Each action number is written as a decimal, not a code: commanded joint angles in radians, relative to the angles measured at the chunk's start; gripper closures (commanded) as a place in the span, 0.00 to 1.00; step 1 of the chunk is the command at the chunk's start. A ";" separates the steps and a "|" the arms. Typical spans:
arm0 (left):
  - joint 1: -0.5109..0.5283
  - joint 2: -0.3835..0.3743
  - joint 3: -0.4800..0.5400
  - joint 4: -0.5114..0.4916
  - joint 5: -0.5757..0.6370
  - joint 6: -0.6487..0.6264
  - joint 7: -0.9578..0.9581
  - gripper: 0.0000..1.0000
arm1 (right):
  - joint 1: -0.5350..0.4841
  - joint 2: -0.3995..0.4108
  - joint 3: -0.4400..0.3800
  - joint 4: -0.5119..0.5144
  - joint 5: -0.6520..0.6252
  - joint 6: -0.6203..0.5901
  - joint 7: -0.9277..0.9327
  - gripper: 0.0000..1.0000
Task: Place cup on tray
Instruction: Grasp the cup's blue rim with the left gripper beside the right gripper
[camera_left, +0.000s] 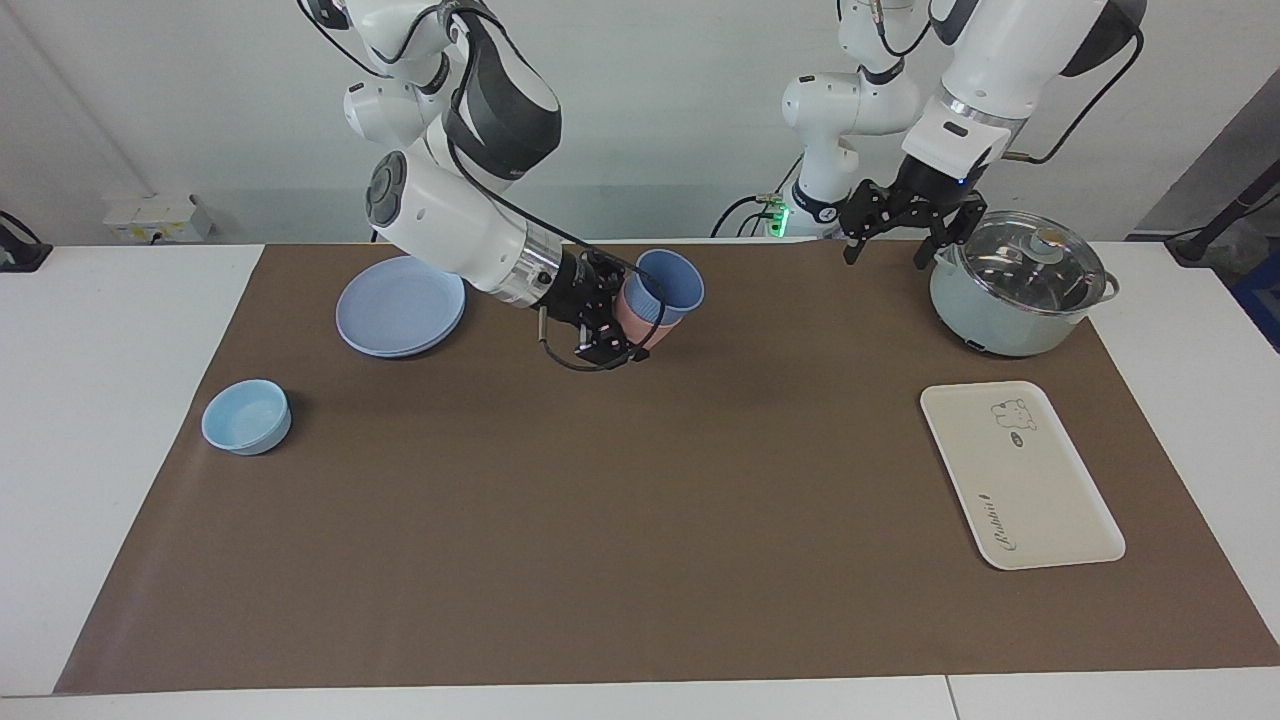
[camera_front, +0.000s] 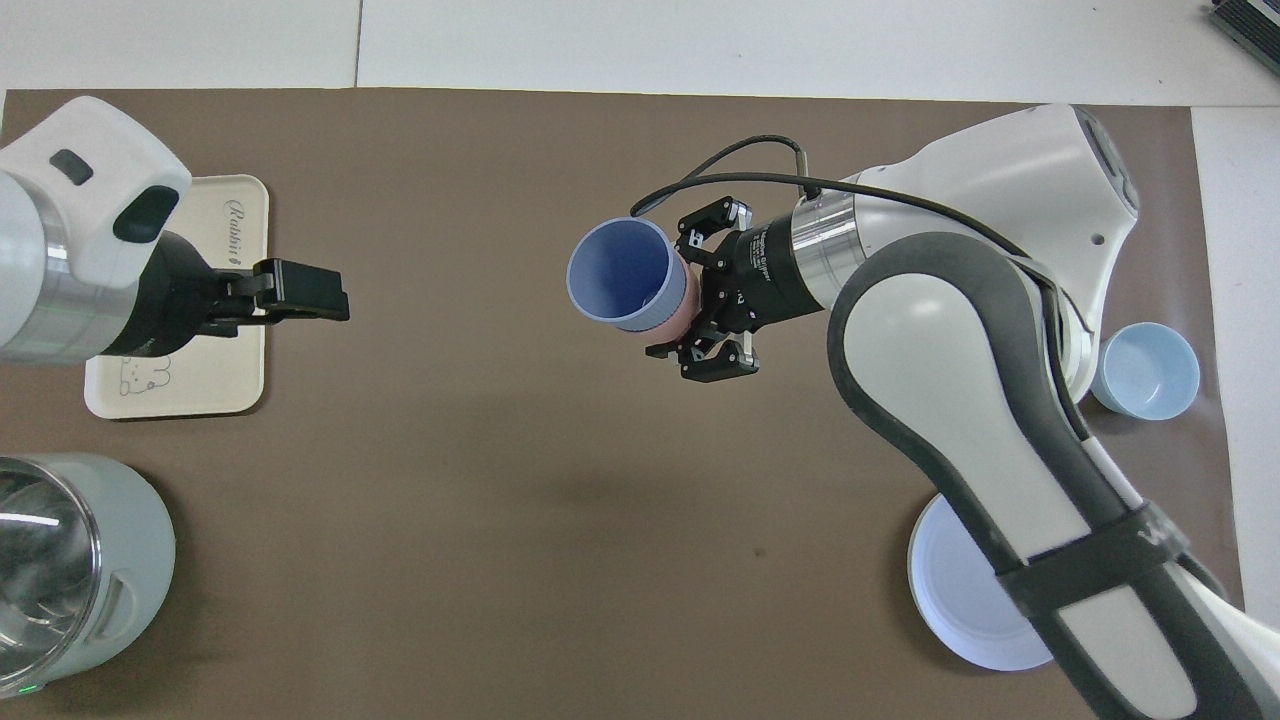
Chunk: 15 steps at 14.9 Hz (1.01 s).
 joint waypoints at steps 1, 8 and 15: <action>-0.077 -0.010 0.005 -0.030 -0.031 0.164 -0.192 0.00 | -0.005 -0.019 0.004 -0.015 0.008 0.009 0.002 1.00; -0.240 0.073 0.005 -0.024 -0.046 0.411 -0.374 0.14 | -0.005 -0.017 0.004 -0.015 0.007 0.014 -0.002 1.00; -0.315 0.141 0.007 -0.027 -0.045 0.493 -0.403 0.39 | -0.008 -0.017 0.004 -0.013 0.007 0.011 -0.004 1.00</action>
